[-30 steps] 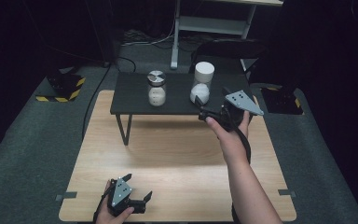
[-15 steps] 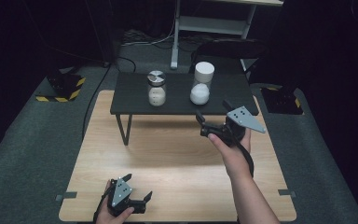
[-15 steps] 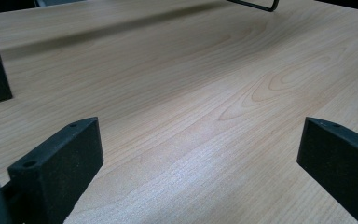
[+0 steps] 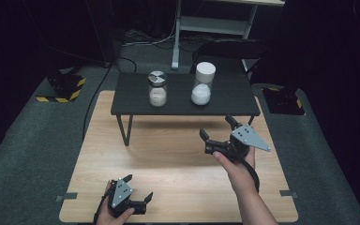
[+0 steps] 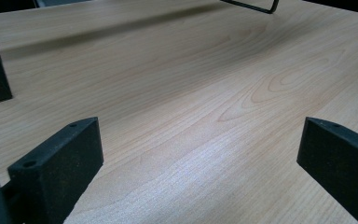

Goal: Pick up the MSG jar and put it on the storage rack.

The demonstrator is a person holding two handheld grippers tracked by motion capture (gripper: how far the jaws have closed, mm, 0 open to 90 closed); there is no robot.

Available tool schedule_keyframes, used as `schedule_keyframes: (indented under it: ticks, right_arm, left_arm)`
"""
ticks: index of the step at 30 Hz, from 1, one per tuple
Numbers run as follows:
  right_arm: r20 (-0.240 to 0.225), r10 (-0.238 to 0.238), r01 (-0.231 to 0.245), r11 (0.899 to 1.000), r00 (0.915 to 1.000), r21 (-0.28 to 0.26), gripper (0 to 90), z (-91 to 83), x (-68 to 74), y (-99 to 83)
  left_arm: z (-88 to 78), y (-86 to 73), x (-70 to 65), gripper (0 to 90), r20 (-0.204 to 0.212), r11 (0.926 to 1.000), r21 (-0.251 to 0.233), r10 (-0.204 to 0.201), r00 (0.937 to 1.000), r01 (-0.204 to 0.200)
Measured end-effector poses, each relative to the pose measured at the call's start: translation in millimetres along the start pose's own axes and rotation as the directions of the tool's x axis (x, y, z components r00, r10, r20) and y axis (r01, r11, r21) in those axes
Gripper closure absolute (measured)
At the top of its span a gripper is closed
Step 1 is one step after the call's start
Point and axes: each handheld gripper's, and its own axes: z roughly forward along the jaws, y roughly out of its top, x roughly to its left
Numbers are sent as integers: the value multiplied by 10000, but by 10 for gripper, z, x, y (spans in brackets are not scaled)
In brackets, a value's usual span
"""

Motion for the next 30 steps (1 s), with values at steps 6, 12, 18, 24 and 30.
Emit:
schedule_keyframes:
  ticks: [6, 12, 18, 24, 30]
  right_arm:
    - [-115, 25, -25, 10000, 9999, 44, 0, -115, 12, -120]
    - [-115, -138, 140, 9997, 9998, 200, 1, -257, 60, -313]
    - [-98, -94, 99, 9988, 9999, 475, 1, -372, 58, -486]
    - [-79, -201, 207, 9966, 9998, 802, 1, -471, 66, -650]
    - [-56, -158, 163, 9929, 9999, 1176, 1, -538, 88, -802]
  left_arm:
    - [0, -2, -4, 2, -6, 10000, -15, 32, 10000, -32]
    - [-2, -9, 0, 2, 8, 10000, -50, -51, 10000, 51]
    - [-2, -9, 0, 2, 6, 10000, -51, -13, 10000, 13]
    - [-3, -13, 0, 2, -12, 9999, -72, -72, 10000, 72]
    - [-4, -13, 2, 2, -13, 9999, -74, -86, 10000, 86]
